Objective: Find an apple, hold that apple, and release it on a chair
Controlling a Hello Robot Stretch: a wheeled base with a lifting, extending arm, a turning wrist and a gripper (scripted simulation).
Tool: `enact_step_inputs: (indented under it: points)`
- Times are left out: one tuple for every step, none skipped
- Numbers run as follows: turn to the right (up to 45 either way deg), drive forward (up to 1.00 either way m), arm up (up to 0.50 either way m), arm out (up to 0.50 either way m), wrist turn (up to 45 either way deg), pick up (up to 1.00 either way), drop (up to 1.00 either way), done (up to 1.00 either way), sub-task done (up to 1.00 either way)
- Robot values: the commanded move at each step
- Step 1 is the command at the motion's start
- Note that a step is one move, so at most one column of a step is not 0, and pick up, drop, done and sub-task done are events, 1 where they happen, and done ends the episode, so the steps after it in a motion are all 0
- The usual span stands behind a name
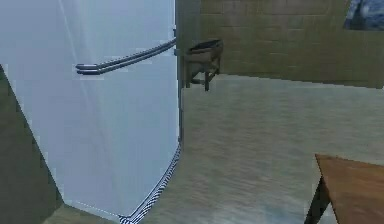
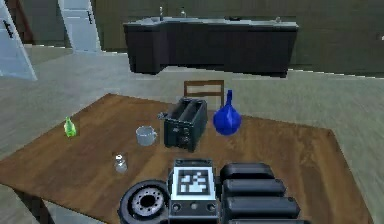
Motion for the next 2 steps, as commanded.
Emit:
enact_step_inputs:
  points:
    - [-45.0, 0.0, 0.0, 0.0, 0.0, 0.0, 0.0, 0.0, 0.0]
    - [-27.0, 0.0, 0.0, 0.0, 0.0, 0.0, 0.0, 0.0, 0.0]
